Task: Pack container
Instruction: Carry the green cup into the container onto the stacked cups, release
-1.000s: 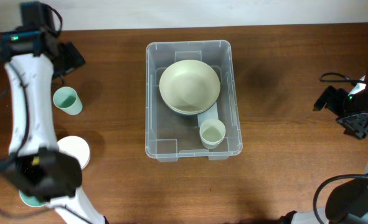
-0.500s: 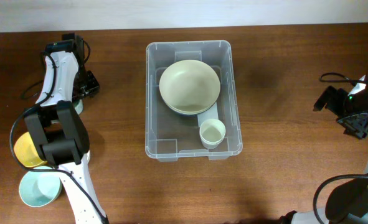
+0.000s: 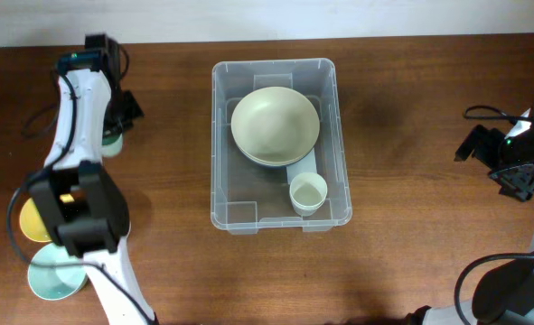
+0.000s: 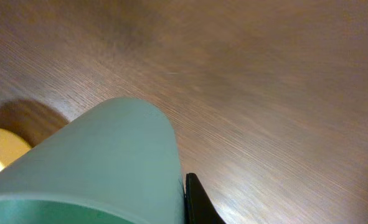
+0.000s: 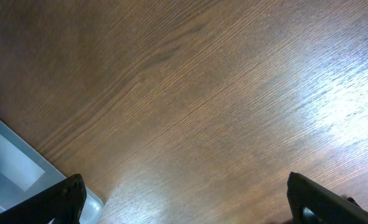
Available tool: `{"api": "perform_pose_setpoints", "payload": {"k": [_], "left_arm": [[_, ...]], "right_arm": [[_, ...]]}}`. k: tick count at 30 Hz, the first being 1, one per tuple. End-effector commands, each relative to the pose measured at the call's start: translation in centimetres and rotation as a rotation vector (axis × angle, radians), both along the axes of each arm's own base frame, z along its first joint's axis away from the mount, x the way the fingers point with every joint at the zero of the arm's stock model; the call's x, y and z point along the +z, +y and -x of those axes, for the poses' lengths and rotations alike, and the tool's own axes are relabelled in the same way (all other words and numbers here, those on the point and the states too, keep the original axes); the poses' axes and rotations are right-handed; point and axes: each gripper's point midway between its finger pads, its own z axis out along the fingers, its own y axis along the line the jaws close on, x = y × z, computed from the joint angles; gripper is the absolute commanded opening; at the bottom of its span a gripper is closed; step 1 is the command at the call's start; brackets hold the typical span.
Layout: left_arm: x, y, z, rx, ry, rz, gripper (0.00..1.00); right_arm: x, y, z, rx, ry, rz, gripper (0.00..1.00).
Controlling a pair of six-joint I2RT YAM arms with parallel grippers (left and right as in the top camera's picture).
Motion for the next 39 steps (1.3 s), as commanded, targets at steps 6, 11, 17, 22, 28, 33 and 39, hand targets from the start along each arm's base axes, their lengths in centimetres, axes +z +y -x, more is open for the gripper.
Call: {"api": "perform_pose_setpoints", "payload": {"k": [6, 11, 17, 22, 28, 33, 39], "left_arm": [[18.0, -17.5, 4.7, -0.417, -0.423, 0.136, 0.01], [18.5, -28.6, 9.7, -0.697, -0.415, 0.203, 0.01], [15.6, -37.5, 15.2, -0.785, -0.311, 0.298, 0.01], [12.1, -40.6, 17.3, -0.852, -0.207, 0.289, 0.01], [7.1, -41.7, 17.5, -0.861, -0.068, 0.252, 0.01], [4.9, -41.6, 17.8, -0.857, 0.002, 0.224, 0.01], [4.8, -41.4, 18.0, -0.857, 0.017, 0.221, 0.68]], "right_arm": [[0.8, 0.3, 0.1, 0.009, -0.024, 0.011, 0.99], [0.8, 0.3, 0.1, 0.009, -0.024, 0.010, 0.99], [0.8, 0.3, 0.1, 0.009, -0.025, 0.008, 0.99], [0.8, 0.4, 0.1, 0.010, -0.024, 0.006, 0.99], [0.8, 0.4, 0.1, 0.010, -0.022, 0.005, 0.99], [0.8, 0.4, 0.1, 0.010, -0.022, 0.005, 0.99], [0.8, 0.4, 0.1, 0.010, -0.022, 0.006, 0.99]]}}
